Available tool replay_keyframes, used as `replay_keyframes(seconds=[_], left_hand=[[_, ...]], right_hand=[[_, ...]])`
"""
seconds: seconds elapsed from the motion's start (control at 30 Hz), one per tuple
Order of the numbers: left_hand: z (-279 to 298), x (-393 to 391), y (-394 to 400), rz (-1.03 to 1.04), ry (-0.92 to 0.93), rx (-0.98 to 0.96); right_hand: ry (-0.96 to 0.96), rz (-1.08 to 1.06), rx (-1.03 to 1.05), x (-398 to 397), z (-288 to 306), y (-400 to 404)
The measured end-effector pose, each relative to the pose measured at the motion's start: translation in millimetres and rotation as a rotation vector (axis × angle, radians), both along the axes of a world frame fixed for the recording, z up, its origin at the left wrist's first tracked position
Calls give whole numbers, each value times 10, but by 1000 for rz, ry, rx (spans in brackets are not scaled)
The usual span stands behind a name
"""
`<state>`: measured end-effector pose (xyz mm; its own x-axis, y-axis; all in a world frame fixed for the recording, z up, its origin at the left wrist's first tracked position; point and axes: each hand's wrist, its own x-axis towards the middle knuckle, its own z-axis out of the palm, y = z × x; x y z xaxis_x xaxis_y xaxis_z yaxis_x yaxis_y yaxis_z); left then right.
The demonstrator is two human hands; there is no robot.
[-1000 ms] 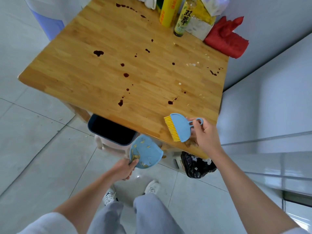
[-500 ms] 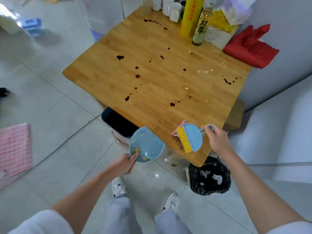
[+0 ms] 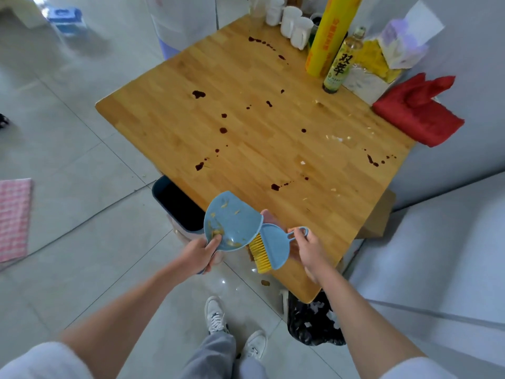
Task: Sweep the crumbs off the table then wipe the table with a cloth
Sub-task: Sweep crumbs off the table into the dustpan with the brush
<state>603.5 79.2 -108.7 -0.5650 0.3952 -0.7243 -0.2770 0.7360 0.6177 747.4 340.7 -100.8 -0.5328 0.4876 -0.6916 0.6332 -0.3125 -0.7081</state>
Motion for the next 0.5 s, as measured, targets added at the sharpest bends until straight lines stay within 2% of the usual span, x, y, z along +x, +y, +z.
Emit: replay_keyframes(seconds=[0.3,0.5], left_hand=[[83,-441,-17,35,41,4],[88,-646,113,50,44,-8]], right_hand=[[16,-37,94,-955,51,-377],[66,-16,28,-1071,171,-287]])
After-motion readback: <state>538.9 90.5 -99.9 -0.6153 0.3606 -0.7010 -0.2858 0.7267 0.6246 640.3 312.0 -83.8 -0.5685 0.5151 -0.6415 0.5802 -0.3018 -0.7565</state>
